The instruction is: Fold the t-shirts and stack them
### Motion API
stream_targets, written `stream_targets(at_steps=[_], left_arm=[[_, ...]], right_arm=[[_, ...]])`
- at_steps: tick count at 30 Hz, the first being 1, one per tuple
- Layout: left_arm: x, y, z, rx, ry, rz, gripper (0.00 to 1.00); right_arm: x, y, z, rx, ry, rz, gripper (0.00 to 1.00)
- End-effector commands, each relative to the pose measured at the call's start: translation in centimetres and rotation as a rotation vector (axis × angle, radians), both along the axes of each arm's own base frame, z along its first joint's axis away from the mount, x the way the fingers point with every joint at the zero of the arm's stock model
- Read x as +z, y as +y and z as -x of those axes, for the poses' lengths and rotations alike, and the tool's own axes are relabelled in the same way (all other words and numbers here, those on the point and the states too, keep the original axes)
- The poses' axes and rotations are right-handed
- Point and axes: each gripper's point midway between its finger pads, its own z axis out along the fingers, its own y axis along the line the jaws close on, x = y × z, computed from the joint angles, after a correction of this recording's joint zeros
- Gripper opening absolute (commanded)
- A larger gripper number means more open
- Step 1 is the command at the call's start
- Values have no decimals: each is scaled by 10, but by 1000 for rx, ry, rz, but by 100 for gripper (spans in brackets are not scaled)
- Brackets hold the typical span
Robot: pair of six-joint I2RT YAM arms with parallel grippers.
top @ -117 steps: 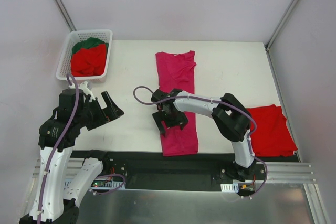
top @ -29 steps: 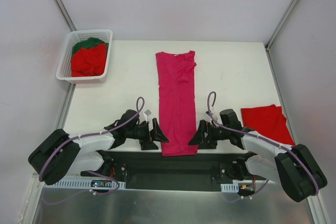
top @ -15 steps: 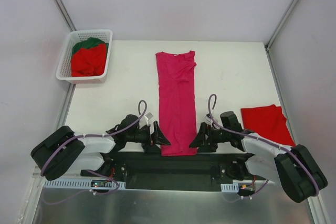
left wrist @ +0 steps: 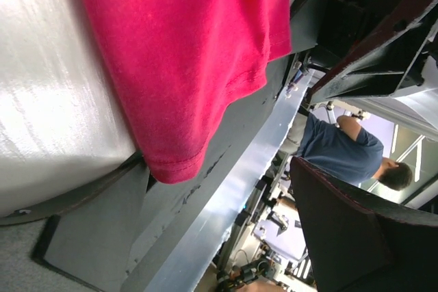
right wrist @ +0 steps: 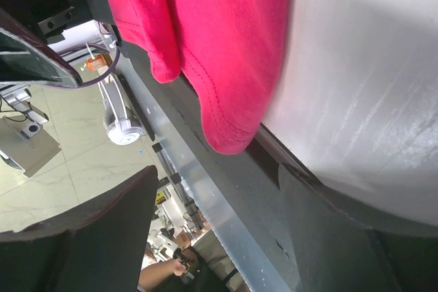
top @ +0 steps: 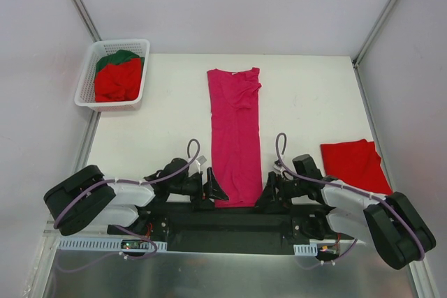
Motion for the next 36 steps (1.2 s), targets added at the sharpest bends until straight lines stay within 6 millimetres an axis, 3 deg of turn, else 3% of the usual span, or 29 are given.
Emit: stream_targets(at_steps=[1, 20, 27, 36], left_arm=[[2, -3, -7, 33, -31, 14, 83], [4, -5, -12, 21, -60, -11, 82], [5, -3, -15, 17, -66, -9, 82], [7, -2, -17, 18, -72, 3, 83]], right_arm=[[-35, -20, 3, -36, -14, 160, 75], [-22, -9, -27, -41, -95, 162, 76], [-9, 5, -33, -73, -123, 25, 80], [19, 14, -57, -122, -202, -115, 87]])
